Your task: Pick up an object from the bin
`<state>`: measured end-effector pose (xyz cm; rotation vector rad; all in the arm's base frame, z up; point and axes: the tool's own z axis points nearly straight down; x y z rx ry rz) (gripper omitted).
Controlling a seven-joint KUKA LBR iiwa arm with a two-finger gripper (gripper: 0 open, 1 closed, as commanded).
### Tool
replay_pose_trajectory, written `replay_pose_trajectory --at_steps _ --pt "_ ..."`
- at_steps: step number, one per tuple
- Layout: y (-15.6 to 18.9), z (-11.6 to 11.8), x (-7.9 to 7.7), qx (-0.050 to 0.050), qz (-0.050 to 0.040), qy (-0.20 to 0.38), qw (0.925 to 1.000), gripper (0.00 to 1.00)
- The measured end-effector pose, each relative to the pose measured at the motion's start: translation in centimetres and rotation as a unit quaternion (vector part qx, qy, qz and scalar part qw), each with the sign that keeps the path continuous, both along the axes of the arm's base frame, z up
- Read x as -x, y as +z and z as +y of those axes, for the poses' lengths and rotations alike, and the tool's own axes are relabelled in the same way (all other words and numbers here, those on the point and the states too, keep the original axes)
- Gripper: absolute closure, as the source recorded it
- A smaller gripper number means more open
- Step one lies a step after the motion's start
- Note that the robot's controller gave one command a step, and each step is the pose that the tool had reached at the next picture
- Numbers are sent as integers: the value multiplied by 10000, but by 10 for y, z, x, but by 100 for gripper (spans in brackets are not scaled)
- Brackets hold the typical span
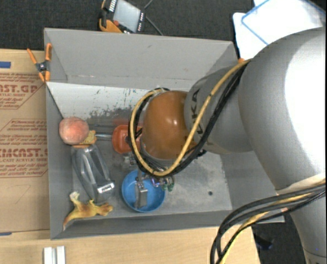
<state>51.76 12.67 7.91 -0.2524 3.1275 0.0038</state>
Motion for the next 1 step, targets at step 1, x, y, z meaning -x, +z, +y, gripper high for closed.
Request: replay_pose_trajectory --at_steps 1 --pt "25 5 -13 1 -8 -130 9999 0"
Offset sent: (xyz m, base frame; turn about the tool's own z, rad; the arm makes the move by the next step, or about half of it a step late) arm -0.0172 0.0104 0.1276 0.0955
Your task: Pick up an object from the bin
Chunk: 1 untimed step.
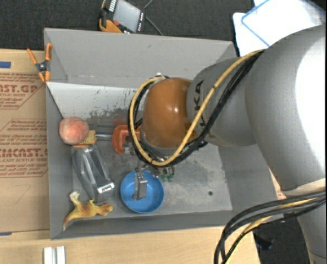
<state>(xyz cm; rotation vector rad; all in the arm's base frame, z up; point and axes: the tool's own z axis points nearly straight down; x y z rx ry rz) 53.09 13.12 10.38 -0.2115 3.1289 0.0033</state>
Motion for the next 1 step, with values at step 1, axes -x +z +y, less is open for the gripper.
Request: replay_pose_trajectory --at_steps 1 --pt "28 1 11 8 51 183 9998 0"
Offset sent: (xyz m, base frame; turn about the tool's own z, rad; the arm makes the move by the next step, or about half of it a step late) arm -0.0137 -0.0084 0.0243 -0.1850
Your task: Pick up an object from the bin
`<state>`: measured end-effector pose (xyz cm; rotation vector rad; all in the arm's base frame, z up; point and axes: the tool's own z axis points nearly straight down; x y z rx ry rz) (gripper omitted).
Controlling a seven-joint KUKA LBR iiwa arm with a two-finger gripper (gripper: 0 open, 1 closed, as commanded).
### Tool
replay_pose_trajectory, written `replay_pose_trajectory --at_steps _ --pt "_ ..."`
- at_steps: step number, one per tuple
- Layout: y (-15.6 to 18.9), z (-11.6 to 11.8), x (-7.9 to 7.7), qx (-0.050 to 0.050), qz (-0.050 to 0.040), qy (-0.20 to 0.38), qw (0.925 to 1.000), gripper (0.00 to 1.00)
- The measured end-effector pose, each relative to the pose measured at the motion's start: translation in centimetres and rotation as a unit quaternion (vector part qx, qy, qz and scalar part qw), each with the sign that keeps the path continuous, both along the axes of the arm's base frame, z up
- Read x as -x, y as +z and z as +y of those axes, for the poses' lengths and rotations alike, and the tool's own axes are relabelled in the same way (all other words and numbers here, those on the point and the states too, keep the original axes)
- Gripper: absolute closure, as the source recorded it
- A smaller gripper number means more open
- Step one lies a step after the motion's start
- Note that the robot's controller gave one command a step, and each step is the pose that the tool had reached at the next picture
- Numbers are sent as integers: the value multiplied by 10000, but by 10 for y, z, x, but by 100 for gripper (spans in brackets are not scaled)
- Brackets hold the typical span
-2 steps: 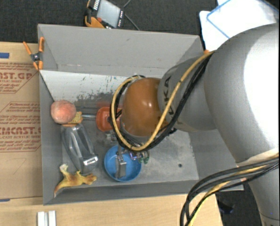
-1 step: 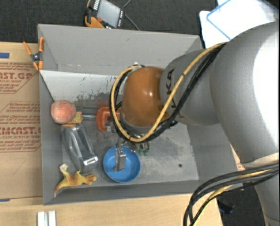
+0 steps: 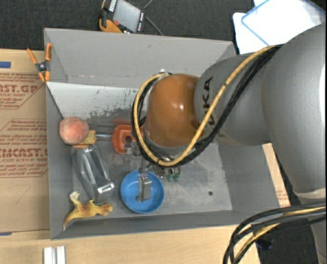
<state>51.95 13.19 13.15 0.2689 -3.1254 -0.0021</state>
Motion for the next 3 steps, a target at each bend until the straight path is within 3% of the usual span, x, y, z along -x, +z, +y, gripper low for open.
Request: replay_pose_trajectory --at_steps 1,2,3 --pt "68 0 1 -15 -62 -190 9998 0" --pt "-34 30 18 -28 -45 -275 9996 0" --pt "-47 24 21 -22 -55 -202 9998 0"
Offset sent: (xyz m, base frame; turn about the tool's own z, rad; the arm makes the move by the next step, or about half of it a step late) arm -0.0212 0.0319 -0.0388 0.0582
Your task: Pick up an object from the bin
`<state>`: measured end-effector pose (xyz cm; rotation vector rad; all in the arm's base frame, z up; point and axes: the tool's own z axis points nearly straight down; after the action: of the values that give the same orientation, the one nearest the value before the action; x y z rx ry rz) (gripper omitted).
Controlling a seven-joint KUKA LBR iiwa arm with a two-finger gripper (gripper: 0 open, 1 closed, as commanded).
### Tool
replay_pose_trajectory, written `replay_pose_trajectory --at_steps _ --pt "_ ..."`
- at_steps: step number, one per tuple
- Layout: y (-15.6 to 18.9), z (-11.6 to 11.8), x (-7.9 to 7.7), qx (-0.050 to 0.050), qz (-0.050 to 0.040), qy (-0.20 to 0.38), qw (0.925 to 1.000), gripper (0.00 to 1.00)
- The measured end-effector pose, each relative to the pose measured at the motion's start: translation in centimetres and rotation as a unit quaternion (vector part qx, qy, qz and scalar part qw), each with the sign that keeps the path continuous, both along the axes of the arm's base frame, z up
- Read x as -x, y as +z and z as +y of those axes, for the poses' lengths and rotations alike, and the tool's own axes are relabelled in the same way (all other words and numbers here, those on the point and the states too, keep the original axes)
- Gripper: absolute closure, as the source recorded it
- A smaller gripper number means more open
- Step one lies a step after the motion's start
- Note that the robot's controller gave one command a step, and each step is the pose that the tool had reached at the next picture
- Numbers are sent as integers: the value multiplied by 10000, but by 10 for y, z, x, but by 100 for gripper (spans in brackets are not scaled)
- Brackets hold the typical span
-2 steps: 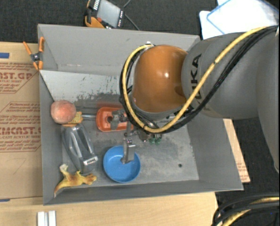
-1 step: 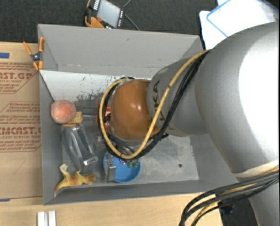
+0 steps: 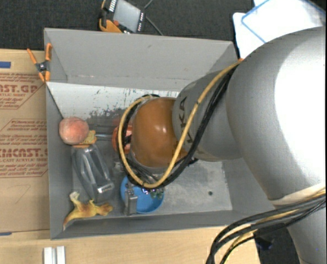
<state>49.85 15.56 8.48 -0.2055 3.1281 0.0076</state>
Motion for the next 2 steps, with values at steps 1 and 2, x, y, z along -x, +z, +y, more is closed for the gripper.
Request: replay_pose_trajectory --at_steps 1,2 --pt "-2 -1 2 -2 14 -14 10000 0" --pt "103 -2 -1 3 13 35 10000 0"
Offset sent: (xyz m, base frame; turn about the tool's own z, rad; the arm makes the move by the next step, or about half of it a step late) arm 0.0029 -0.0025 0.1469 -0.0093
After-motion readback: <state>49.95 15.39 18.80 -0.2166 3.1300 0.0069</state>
